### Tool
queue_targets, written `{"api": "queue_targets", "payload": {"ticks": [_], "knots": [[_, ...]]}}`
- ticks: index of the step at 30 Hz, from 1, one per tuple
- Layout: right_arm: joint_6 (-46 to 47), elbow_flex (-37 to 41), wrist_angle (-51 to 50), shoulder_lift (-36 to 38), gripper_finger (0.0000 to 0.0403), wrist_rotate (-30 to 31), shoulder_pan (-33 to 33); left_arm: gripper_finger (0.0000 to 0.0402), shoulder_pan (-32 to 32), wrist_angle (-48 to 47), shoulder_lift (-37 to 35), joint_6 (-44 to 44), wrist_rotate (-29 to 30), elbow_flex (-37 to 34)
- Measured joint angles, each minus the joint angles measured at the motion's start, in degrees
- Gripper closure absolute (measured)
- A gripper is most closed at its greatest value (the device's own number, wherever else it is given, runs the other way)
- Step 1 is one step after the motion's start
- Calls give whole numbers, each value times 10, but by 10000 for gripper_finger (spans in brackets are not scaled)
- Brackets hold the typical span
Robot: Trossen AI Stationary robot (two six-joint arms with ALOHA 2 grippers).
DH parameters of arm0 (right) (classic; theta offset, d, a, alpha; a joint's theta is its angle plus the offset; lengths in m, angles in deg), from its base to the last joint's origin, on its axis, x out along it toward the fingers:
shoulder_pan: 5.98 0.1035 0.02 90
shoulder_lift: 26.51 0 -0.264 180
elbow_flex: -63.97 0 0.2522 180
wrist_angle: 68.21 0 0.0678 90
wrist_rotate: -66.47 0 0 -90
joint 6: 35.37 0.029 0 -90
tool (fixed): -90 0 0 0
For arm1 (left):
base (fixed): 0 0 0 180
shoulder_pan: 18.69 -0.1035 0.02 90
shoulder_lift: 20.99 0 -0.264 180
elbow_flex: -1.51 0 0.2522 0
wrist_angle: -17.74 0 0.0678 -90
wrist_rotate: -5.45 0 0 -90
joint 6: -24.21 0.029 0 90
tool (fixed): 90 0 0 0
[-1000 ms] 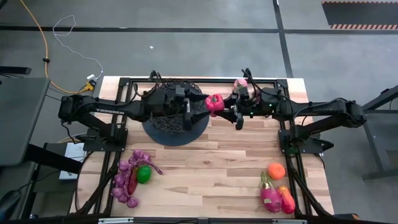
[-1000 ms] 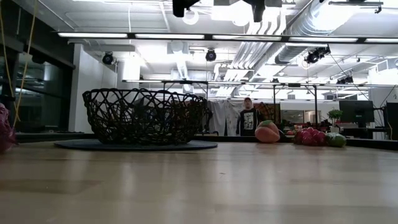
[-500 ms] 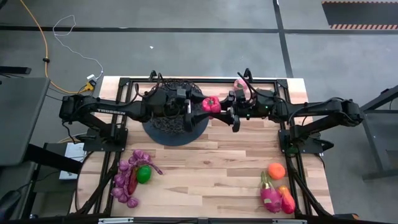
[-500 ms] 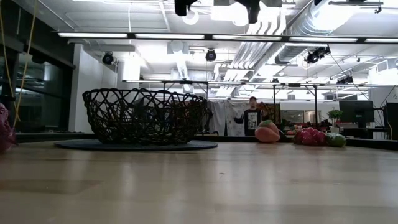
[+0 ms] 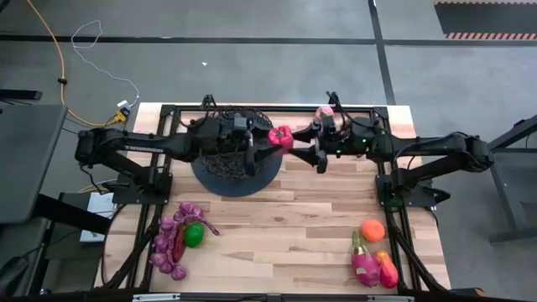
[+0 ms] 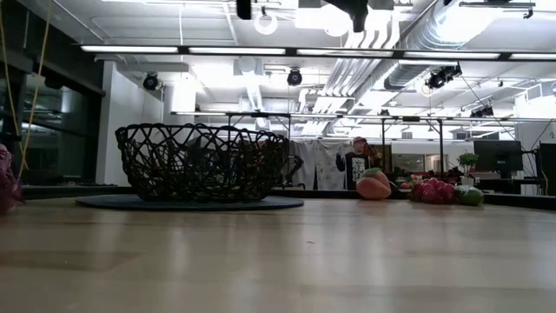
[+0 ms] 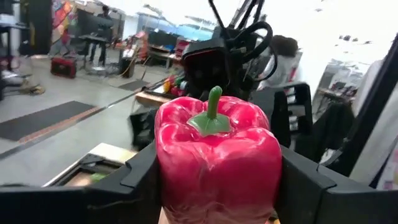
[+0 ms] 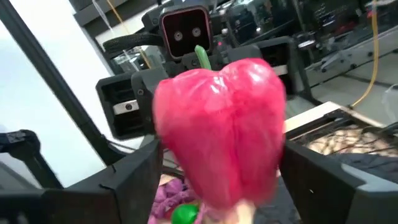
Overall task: Build produce basket
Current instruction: Put the red bell pepper into the black wire basket
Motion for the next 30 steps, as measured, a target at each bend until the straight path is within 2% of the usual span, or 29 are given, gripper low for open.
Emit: {"api": "queue_targets", "payload": {"ticks": [7, 9, 12, 14, 16, 21, 25, 30], "knots": [[-52, 0, -36, 77, 99, -2, -33, 189, -38, -177, -116, 38, 19, 0], [-64, 0, -38, 95, 98, 2, -41, 188, -46, -238, -151, 49, 60, 0], [-76, 0, -42, 114, 98, 28, -48, 187, -58, -337, -190, 51, 163, 0], [-83, 0, -48, 121, 98, 43, -51, 187, -71, -399, -202, 26, 234, 0], [-92, 0, -51, 124, 98, 54, -54, 186, -98, -455, -200, -21, 261, 0], [-92, 0, -58, 119, 98, 75, -54, 185, -189, -564, -148, -111, 180, 0], [-90, 0, -77, 111, 98, 76, -54, 184, -238, -626, -69, -116, 148, 0], [-70, 0, -78, 93, 98, 84, -54, 184, -278, -635, 27, -104, 106, -1]]}}
